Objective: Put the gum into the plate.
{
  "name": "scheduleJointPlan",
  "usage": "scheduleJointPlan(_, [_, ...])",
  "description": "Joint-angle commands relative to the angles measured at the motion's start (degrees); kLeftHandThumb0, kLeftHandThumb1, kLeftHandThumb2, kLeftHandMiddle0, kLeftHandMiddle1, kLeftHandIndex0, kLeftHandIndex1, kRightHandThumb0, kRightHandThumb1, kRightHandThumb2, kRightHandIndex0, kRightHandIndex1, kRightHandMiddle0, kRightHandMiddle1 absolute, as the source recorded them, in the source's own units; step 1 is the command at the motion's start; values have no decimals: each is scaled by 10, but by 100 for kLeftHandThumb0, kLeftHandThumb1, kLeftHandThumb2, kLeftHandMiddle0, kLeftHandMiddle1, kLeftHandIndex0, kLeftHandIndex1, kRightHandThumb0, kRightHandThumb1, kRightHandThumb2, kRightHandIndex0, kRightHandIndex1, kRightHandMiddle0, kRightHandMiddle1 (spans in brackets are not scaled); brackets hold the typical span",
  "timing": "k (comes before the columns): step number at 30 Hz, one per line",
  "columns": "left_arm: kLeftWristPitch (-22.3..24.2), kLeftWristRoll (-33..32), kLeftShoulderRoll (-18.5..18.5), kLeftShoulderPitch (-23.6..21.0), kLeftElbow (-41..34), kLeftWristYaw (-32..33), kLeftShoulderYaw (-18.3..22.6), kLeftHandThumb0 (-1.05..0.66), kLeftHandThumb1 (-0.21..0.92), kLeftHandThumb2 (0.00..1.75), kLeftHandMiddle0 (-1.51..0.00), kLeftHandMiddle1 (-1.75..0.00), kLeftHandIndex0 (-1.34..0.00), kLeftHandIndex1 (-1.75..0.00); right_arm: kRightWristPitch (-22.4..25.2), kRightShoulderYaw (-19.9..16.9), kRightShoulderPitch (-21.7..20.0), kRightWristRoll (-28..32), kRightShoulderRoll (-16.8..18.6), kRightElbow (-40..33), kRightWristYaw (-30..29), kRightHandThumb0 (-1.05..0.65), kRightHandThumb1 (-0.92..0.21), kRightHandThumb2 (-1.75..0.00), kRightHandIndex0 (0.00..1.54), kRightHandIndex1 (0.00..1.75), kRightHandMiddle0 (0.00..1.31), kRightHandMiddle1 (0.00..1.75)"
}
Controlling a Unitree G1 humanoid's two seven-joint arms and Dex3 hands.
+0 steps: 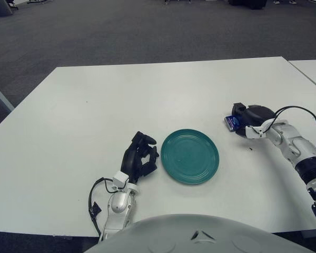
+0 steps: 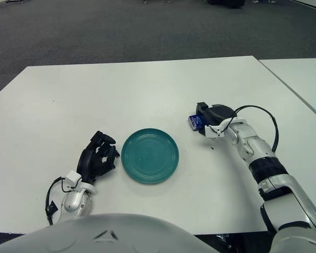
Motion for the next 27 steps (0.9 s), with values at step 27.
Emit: scheduleJointPlan(27, [6,17,2,-1,25,11,-2,-41,61,94,-59,-175,-39,-175,39,-22,107,-6,83,-409,60,-39,-66,-88,42,56,36,175])
